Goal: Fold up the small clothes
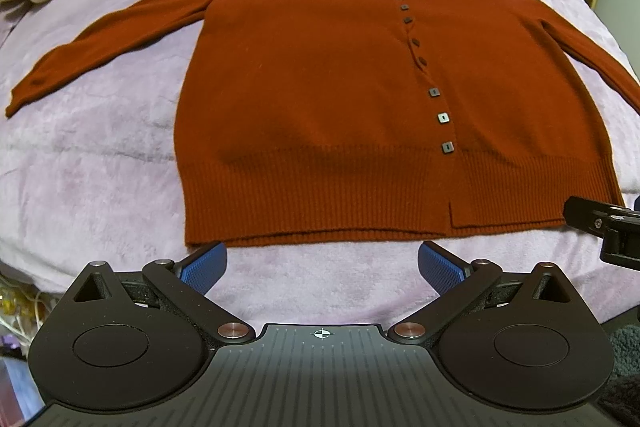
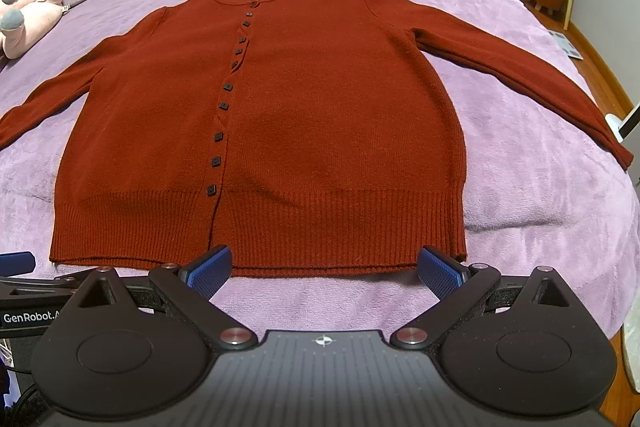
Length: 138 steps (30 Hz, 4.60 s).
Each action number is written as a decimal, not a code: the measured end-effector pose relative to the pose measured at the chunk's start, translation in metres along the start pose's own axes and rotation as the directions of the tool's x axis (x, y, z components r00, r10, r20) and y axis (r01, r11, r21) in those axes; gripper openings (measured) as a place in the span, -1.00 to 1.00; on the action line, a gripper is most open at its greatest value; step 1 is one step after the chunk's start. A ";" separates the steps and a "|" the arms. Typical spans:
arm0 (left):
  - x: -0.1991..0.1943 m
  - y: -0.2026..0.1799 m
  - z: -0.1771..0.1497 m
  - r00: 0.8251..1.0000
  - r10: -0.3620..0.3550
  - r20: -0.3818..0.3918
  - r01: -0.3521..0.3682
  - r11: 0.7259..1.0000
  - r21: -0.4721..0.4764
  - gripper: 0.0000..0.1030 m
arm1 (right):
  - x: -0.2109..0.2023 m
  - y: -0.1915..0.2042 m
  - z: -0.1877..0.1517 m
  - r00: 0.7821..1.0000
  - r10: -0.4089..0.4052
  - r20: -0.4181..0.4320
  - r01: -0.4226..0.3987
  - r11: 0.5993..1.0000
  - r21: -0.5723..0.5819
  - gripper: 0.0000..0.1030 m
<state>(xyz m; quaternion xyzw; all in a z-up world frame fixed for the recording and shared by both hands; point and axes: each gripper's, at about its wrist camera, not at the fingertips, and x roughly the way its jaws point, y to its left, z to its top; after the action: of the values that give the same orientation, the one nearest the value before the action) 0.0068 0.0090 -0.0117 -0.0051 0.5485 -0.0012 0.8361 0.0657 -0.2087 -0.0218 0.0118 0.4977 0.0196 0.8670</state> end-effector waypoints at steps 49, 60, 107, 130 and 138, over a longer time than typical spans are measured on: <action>0.003 0.000 0.002 1.000 0.001 -0.027 -0.001 1.000 -0.010 1.00 | 0.006 -0.005 0.003 0.996 0.086 -0.033 -0.085 0.996 0.032 0.92; 0.007 -0.002 0.006 0.999 -0.013 -0.043 0.012 1.000 -0.018 1.00 | 0.018 -0.031 0.002 0.944 0.330 -0.016 -0.322 0.931 0.170 0.92; 0.025 0.008 0.117 0.918 -0.207 0.338 0.279 0.944 -0.179 0.97 | 0.103 -0.149 0.180 0.789 -0.011 0.615 -0.141 0.970 0.198 -0.88; 0.184 0.007 0.240 0.885 -0.444 0.140 0.465 0.836 -0.291 0.55 | 0.203 -0.104 0.090 0.857 0.361 0.368 -0.481 0.817 0.319 -0.31; 0.202 0.000 0.253 0.864 -0.487 0.125 0.499 0.798 -0.337 -0.15 | 0.196 -0.110 0.085 0.863 0.342 0.372 -0.458 0.841 0.289 -0.29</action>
<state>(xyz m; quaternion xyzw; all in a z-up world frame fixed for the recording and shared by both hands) 0.3192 0.0091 -0.0961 -0.2997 0.5056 -0.1186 0.8003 0.2400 -0.3094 -0.1524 0.2816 0.3384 0.1068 0.8915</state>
